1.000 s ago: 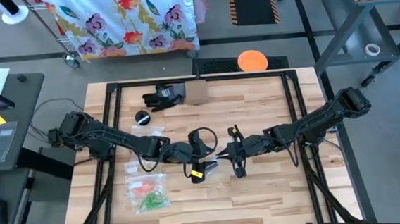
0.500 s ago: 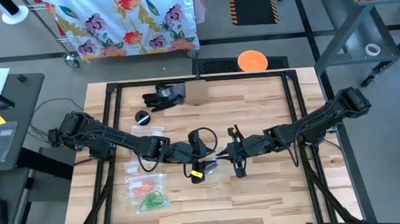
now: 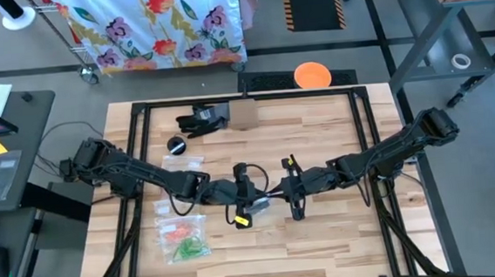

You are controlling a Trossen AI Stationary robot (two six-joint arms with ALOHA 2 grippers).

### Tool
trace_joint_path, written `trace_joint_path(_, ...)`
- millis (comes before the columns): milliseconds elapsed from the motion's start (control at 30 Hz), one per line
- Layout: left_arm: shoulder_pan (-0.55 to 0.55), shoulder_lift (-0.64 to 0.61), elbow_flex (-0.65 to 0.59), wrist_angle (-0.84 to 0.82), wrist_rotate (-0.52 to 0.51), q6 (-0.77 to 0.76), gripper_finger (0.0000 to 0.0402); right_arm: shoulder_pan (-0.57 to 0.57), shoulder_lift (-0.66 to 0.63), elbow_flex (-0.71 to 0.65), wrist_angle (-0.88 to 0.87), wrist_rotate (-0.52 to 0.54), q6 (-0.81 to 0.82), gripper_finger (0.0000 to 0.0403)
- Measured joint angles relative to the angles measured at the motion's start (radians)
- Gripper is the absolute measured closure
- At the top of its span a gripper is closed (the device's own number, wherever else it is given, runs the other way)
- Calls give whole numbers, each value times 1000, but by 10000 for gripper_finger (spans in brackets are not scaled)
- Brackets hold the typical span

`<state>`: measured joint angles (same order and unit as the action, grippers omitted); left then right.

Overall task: Sort rubber bands
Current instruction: Close the transparent zip bag

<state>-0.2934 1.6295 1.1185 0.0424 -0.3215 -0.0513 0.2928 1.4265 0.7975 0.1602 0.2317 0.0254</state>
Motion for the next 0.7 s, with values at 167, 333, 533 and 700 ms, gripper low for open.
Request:
trace_joint_path(167, -33, 1, -1, 28, -79, 20, 401, 0, -1, 1, -1, 0, 0, 385)
trace_joint_path(333, -62, 2, -2, 65, -120, 29, 401, 1, -1, 2, -4, -3, 0, 385)
trace_joint_path(533, -83, 2, -2, 96, -149, 48, 401, 1, -1, 2, -17, -2, 1, 385)
trace_joint_path(700, -103, -4, 2, 140, -135, 61, 401, -2, 2, -4, -38, 17, 4, 385)
